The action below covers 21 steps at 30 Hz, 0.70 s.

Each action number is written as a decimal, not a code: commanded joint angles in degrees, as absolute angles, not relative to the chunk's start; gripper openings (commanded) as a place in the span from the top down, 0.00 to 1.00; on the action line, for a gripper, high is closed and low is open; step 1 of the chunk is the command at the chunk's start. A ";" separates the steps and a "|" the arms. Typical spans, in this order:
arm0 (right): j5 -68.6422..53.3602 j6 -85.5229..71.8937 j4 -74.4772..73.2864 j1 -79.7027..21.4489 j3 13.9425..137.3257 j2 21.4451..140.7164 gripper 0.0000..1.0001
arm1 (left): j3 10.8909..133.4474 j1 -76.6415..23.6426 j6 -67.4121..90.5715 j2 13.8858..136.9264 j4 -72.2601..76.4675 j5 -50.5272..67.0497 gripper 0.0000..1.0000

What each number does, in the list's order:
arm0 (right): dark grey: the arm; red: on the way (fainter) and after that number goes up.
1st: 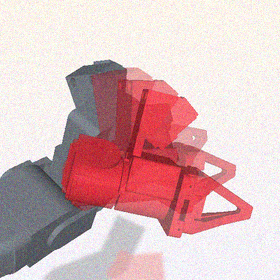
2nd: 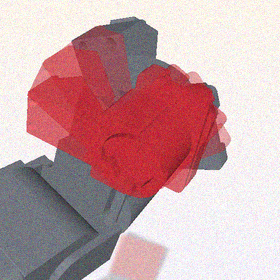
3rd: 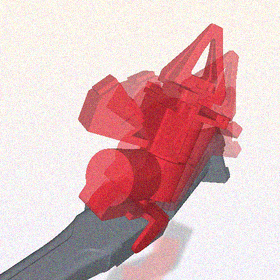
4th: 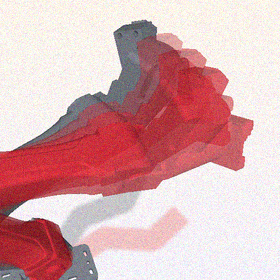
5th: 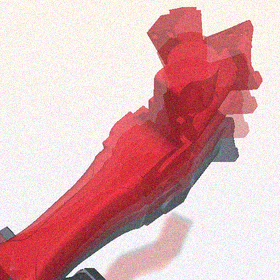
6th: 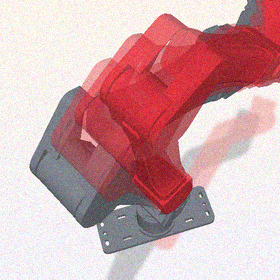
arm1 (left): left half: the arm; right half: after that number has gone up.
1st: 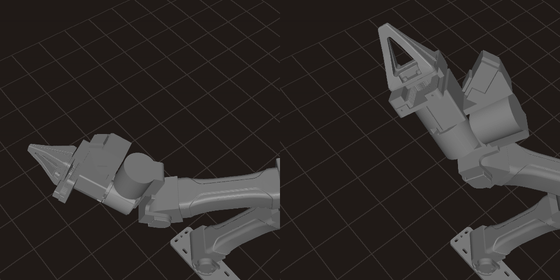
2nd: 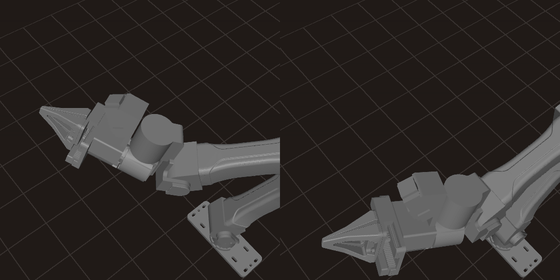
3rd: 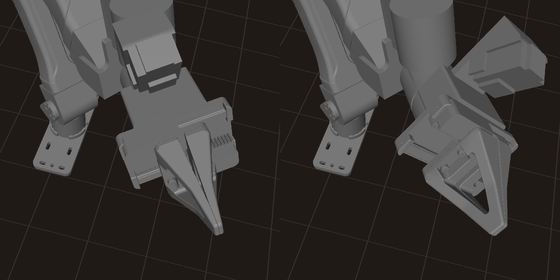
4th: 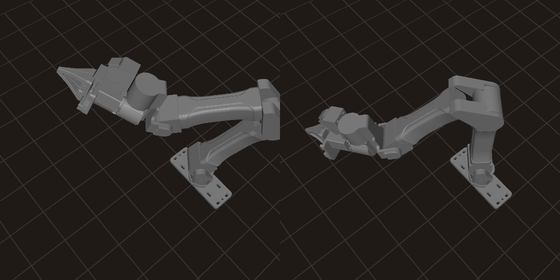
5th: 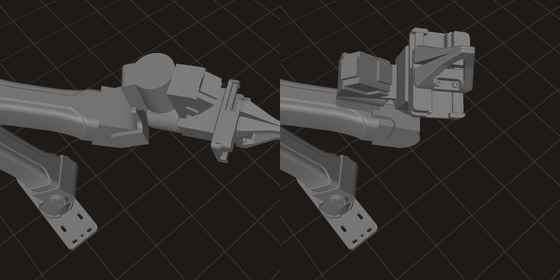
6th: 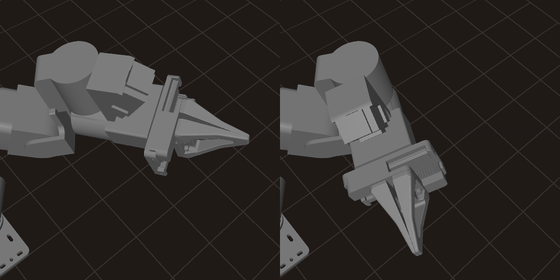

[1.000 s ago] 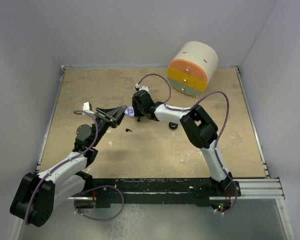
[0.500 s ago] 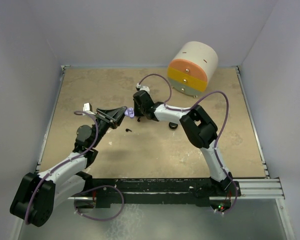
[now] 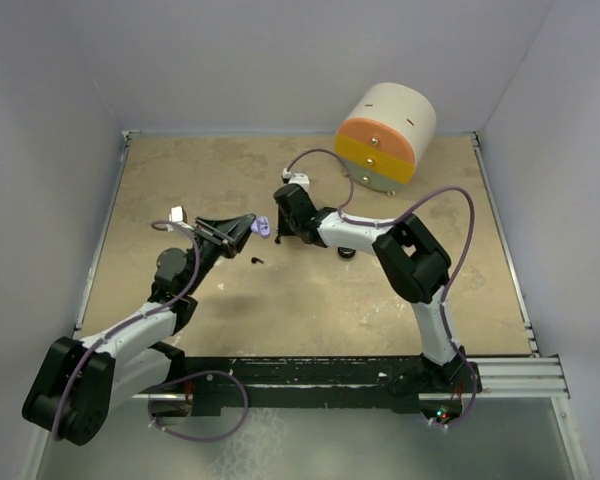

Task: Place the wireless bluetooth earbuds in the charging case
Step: Pick up the earbud from the center of the board, then place the earbud at the center of the board.

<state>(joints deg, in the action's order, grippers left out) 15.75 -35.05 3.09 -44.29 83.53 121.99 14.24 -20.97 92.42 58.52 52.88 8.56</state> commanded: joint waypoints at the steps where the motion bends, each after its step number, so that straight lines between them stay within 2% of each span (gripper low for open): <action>1: 20.24 -33.07 3.93 -43.86 81.25 115.02 0.84 | 16.71 -20.52 91.58 61.35 56.49 9.24 1.00; 11: 23.71 -30.25 1.39 -42.08 74.47 106.06 0.85 | 20.65 -20.52 89.77 69.81 58.79 10.26 1.00; 21: 22.04 -28.60 -1.33 -41.01 68.71 98.84 0.85 | 21.82 -20.70 89.40 76.56 63.85 11.29 1.00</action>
